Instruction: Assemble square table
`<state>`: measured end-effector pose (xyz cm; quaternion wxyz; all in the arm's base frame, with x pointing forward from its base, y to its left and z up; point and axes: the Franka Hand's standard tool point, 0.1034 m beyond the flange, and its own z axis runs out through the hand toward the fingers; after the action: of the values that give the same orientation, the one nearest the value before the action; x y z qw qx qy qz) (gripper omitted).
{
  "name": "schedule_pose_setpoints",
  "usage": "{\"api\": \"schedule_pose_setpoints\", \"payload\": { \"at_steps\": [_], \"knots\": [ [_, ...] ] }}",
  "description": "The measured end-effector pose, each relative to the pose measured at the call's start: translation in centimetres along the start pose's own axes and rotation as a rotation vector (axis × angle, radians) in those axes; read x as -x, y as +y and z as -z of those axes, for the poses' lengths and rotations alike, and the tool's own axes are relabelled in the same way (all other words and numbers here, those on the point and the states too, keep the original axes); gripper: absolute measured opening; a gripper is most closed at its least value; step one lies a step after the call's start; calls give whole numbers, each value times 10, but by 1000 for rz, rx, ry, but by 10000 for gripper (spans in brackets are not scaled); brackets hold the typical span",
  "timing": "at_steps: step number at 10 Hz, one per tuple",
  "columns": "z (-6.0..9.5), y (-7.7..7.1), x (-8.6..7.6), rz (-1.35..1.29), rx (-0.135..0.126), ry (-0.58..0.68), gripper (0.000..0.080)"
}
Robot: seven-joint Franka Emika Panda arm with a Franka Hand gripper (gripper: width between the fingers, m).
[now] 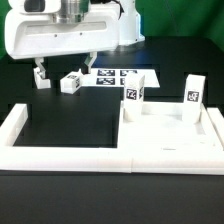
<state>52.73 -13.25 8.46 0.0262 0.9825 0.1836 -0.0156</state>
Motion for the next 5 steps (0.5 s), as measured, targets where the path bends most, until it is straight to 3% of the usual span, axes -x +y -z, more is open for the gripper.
{"api": "schedule_pose_setpoints", "payload": {
  "at_steps": [1,3,4,5],
  "knots": [
    [-1,1,2,-65,-5,0,649],
    [-9,5,35,-362,-94,-81,649],
    [-7,-4,42,-492,-148,-187,649],
    [-4,-3,36,-522,-181,-255,649]
  ]
}}
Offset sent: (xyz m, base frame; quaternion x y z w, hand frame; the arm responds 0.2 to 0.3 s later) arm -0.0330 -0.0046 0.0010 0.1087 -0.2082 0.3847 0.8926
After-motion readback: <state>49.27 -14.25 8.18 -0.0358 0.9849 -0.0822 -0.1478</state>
